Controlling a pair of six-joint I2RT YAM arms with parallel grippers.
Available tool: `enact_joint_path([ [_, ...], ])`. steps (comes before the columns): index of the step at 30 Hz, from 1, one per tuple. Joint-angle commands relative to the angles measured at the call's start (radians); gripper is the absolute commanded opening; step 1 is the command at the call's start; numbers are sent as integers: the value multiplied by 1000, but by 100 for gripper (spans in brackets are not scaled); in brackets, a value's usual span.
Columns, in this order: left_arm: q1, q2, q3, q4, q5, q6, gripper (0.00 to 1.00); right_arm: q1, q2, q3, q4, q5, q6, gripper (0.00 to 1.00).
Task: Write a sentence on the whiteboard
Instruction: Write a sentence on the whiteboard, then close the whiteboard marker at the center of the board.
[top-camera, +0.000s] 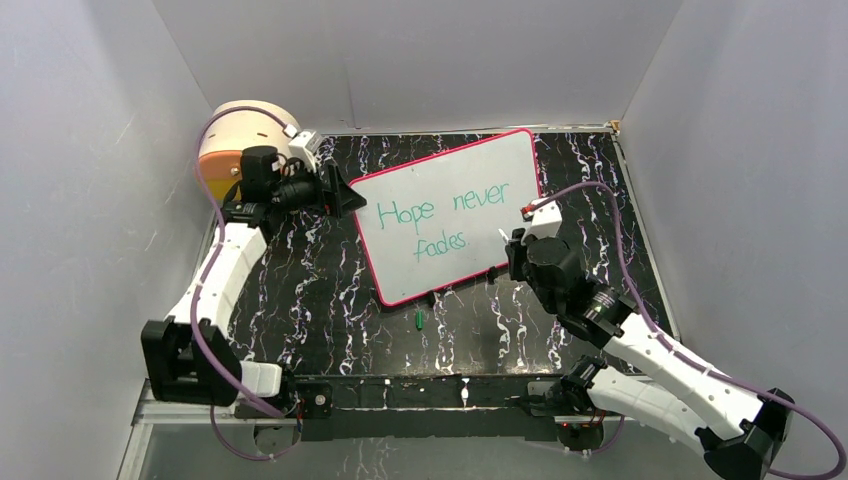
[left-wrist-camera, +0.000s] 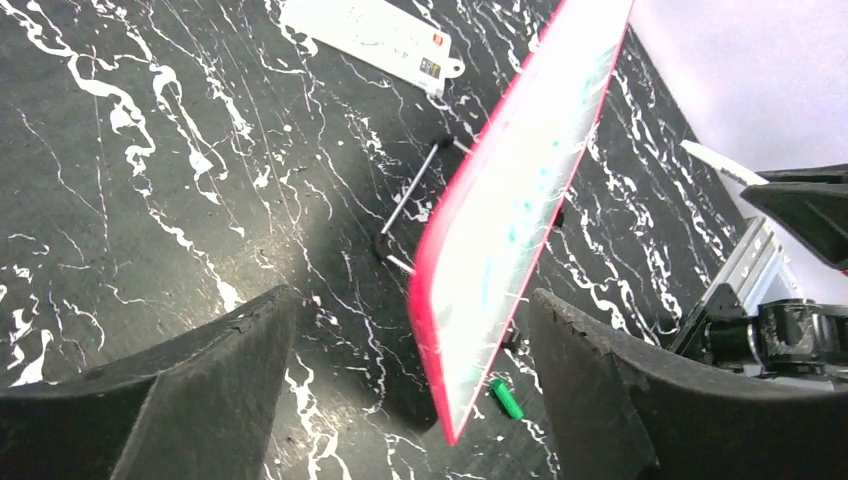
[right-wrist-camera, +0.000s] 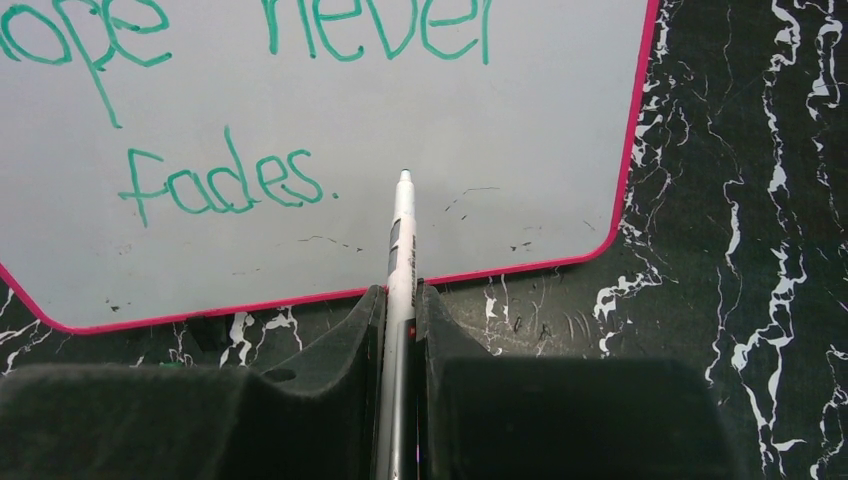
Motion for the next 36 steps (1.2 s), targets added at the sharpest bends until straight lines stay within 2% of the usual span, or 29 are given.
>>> enact_joint_path([
  [1,-7,-142,-32,-23,-56,-107,84,-3,-39,20,-5,33,-2,0],
  [6,-31,-236,-85,-35,-11,-232,84,-3,-66,16,-22,33,7,0],
  [9,-89,-300,-153,-35,-12,-271,84,-3,-97,4,-24,22,24,0],
  [14,-279,-388,-270,-35,-174,-347,83,-2,-151,-39,-13,-4,56,0],
  [18,-445,-385,-316,-85,-326,-409,82,-3,-170,-66,-9,-9,57,0],
  [23,-640,-334,-352,-133,-559,-487,81,-3,-178,-82,-12,-2,55,0],
  [30,-823,-155,-281,-246,-833,-577,81,-3,-197,-92,-18,7,52,0],
  [36,-913,12,-233,-260,-903,-673,80,-3,-202,-98,-18,19,49,0],
])
